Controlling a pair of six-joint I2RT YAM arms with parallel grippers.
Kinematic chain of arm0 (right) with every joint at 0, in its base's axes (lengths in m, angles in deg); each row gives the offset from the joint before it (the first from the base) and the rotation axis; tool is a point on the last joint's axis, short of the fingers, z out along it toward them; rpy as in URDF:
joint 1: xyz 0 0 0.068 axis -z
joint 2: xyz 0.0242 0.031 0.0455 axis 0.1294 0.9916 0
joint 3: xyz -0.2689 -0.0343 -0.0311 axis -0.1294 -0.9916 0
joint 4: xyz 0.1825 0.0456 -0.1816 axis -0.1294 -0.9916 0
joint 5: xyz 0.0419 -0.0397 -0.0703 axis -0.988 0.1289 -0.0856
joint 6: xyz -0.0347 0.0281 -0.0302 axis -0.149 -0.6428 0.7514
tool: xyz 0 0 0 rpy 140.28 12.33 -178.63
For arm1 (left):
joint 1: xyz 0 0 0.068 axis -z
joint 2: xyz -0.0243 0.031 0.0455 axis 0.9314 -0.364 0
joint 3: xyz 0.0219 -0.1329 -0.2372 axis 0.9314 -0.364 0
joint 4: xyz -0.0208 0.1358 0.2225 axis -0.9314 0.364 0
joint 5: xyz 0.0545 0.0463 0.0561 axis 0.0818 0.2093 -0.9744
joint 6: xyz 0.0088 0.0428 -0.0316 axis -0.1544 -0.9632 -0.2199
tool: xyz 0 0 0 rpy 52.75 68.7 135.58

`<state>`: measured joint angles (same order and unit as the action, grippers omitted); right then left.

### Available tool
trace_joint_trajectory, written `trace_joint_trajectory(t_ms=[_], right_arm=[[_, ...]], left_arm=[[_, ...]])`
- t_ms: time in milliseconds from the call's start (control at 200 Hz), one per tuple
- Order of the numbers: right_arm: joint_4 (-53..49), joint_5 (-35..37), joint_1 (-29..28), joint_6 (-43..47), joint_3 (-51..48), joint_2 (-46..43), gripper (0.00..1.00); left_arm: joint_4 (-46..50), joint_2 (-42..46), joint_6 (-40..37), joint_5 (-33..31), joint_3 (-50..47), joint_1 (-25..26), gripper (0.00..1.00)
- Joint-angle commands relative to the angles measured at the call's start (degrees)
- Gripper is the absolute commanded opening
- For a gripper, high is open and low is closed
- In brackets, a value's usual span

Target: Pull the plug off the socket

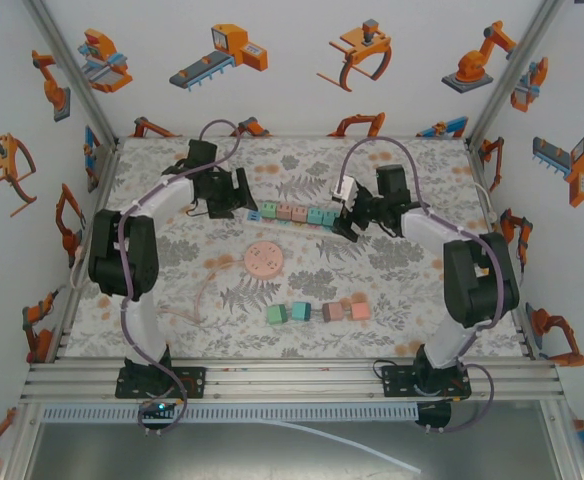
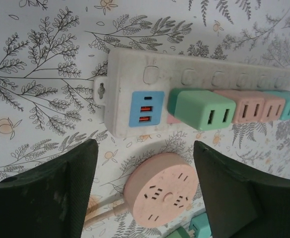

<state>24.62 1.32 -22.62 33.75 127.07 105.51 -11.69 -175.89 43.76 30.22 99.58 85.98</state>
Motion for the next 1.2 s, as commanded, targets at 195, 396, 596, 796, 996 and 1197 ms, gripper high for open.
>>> trace_joint_trajectory(t_ms=[195,396,596,796,996,1197], right_arm=[[-3.0,-2.4,-0.2,3.1,3.1,3.8,0.65],[-10.2,-3.8,-0.3,6.7,7.9,6.3,0.60],[-15.0,-2.0,-2.3,10.2,9.9,8.3,0.52],[-15.4,1.0,-3.4,11.3,10.5,9.1,0.43],[-15.9,1.3,-3.8,11.3,11.5,8.5,0.36],[-16.0,0.9,-3.8,11.3,12.0,7.8,0.32]], left_arm=[[5.5,-4.4,2.7,-6.9,3.3,2.5,0.47],[8.8,-7.8,3.7,-5.7,6.0,3.0,0.42],[10.9,-8.4,4.0,-7.2,6.9,2.7,0.33],[12.4,-9.1,4.2,-8.6,7.5,2.7,0.33],[13.7,-9.6,4.4,-11.3,7.9,2.8,0.34],[5.7,-6.2,4.3,-5.9,3.9,2.7,0.49]])
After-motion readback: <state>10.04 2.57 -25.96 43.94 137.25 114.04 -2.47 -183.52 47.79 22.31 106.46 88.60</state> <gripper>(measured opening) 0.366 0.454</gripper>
